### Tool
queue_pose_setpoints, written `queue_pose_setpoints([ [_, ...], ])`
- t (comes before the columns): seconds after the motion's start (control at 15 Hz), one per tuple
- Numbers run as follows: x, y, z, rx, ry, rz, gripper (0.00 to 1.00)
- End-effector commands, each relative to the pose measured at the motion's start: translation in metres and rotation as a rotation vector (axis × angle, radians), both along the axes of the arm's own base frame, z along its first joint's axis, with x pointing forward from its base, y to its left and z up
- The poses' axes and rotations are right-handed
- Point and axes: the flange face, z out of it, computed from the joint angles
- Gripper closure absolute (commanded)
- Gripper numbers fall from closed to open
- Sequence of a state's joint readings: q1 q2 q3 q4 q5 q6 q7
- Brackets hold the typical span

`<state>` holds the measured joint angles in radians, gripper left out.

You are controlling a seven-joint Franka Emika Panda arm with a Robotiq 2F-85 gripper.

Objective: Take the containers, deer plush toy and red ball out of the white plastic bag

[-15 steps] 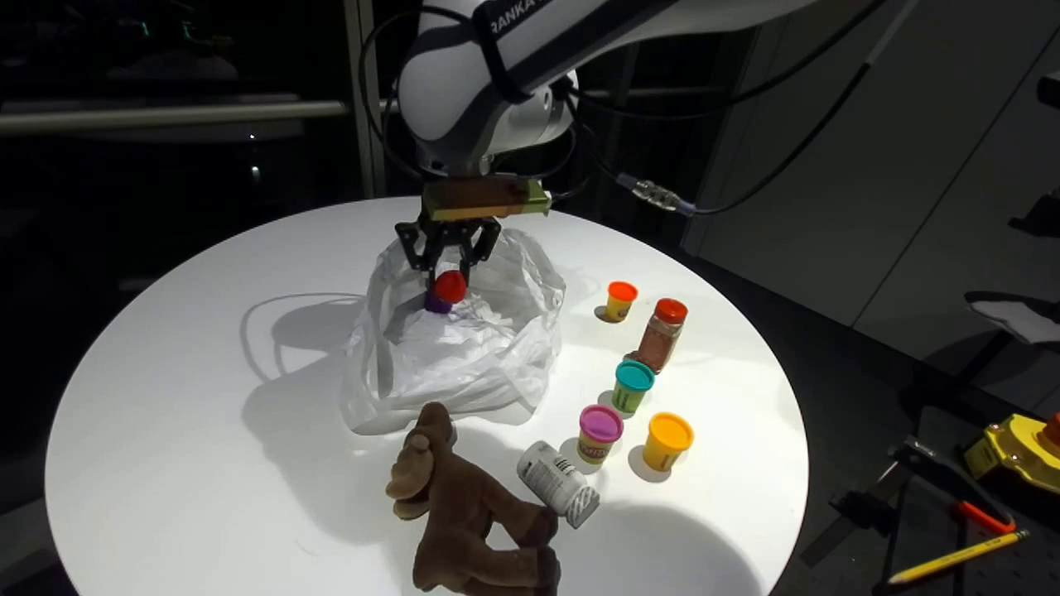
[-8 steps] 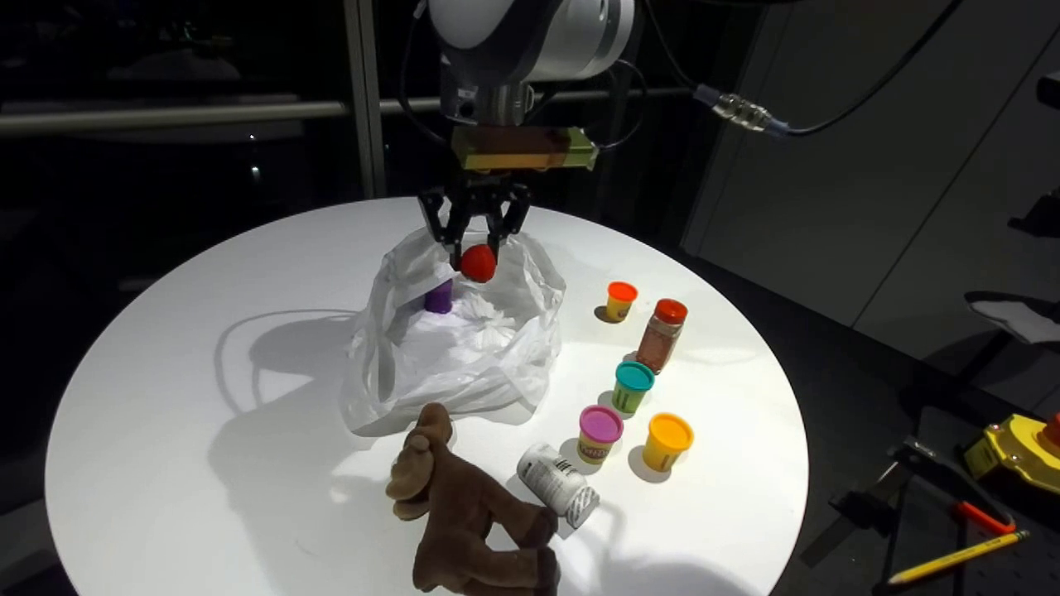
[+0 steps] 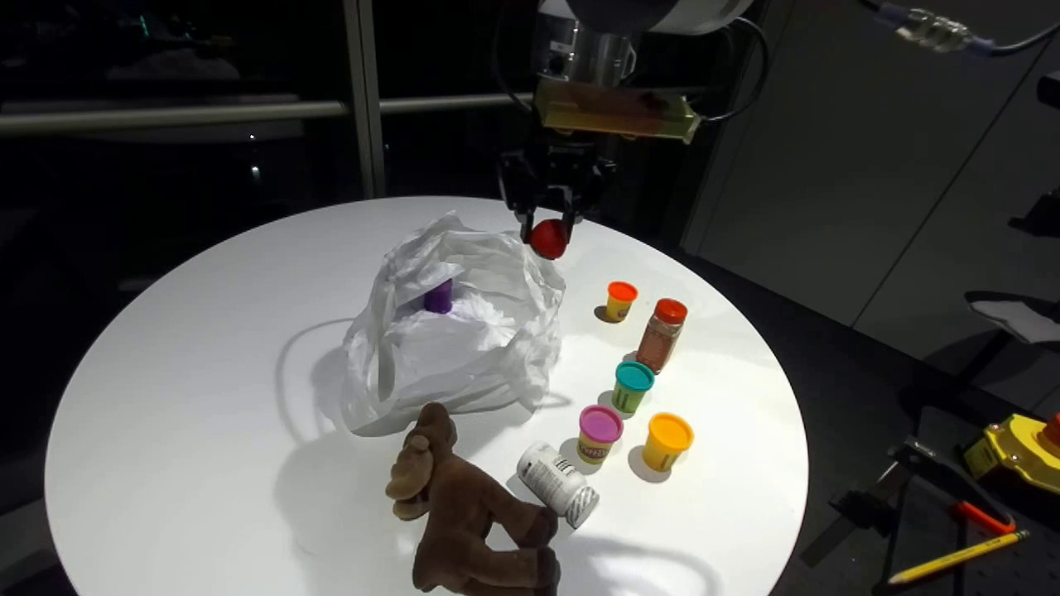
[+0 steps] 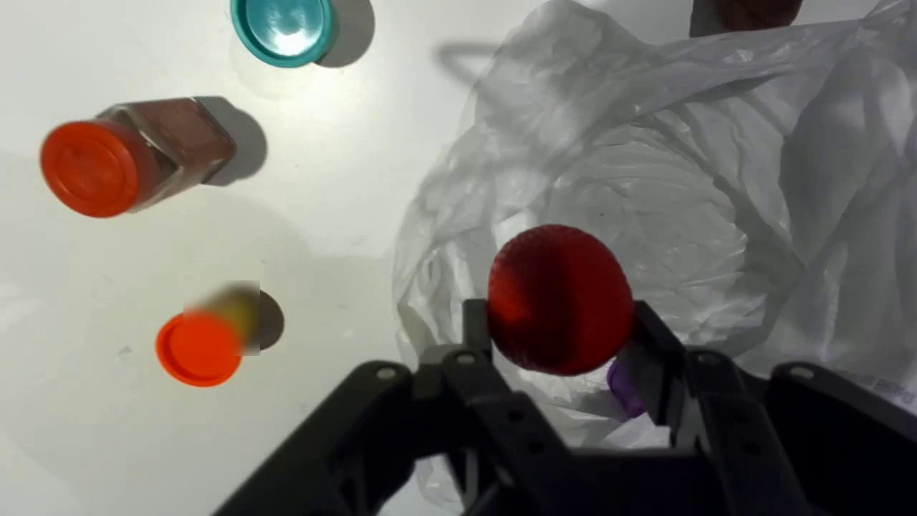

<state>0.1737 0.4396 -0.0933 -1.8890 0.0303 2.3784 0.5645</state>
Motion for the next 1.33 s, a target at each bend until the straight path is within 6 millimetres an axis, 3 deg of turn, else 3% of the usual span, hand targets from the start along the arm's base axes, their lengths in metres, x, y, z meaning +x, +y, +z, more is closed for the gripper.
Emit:
queue_pose_setpoints([
  [0.0,-0.058,-0.031,0.020,0.007,-0.040,-0.136,0.77],
  [0.33,-0.133,-0.077,0.026,0.015,-0.060,-0.206,0.77],
  [0.4,-0.137,-0.086,0.025,0.016,-0.066,-0.208,0.77],
  [0.53,-0.136,-0.106,0.023,0.022,-0.088,-0.219,0.77],
  [0.73,-0.116,-0.124,0.019,0.006,-0.121,-0.201,0.77],
  [1.0,-0.086,-0.120,0.003,0.011,-0.103,-0.162,0.77],
  [1.27,-0.064,-0.113,-0.041,0.025,-0.022,-0.126,0.77],
])
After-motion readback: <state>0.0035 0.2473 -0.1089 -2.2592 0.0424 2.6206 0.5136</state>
